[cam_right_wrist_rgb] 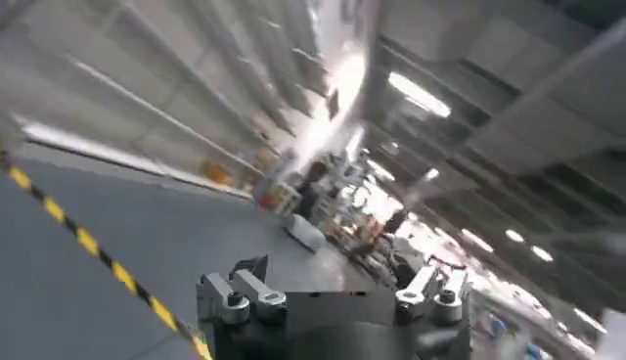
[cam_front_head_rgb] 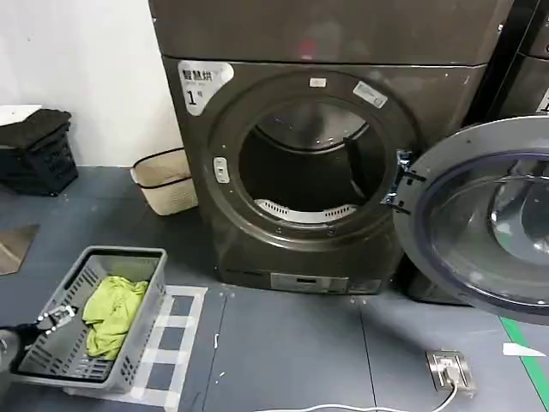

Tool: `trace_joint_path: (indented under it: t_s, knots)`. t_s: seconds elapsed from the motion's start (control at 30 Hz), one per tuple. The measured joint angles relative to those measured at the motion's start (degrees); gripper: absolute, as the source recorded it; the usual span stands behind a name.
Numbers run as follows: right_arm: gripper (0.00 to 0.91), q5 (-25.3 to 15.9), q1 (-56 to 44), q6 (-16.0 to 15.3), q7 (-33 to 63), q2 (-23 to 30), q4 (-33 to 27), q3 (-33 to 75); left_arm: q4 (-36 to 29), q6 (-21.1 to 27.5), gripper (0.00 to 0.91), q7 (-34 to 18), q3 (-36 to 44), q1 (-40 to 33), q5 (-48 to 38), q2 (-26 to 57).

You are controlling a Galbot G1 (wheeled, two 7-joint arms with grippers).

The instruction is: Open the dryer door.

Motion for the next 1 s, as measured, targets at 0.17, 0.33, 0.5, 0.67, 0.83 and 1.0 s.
trace_joint_path:
  t_s: [0.17,0.33,0.5,0.67,0.83,1.0]
  knots:
    - [0.907,1.0,-0.1,-2.4,1.8,1.0,-0.1,1.8,0.4,0.0,0.907,0.0,0.1,-0.3,0.0,0.5]
    - [0.907,2.0,-1.0,-3.0,2.6,1.4,-1.2,3.5,0.7,0.0,0.907,0.0,0.8,-1.0,0.0,0.6]
    - [0.907,2.2,-2.1,-2.8,2.8,1.4,-1.9,5.1,1.1,0.0,0.907,0.0,1.7,-1.6,0.2,0.9]
    - [0.907,2.3,-2.7,-2.3,2.9,2.3,-1.7,6.0,1.4,0.0,0.907,0.0,2.3,-1.9,0.2,1.1]
    - [0.907,2.5,-2.7,-1.7,2.8,2.6,-2.0,6.1,1.6,0.0,0.907,0.0,2.7,-1.9,0.2,1.2]
    - [0.907,2.7,-2.5,0.1,2.1,2.9,-1.6,6.1,1.4,0.0,0.907,0.0,3.1,-2.0,0.2,1.2]
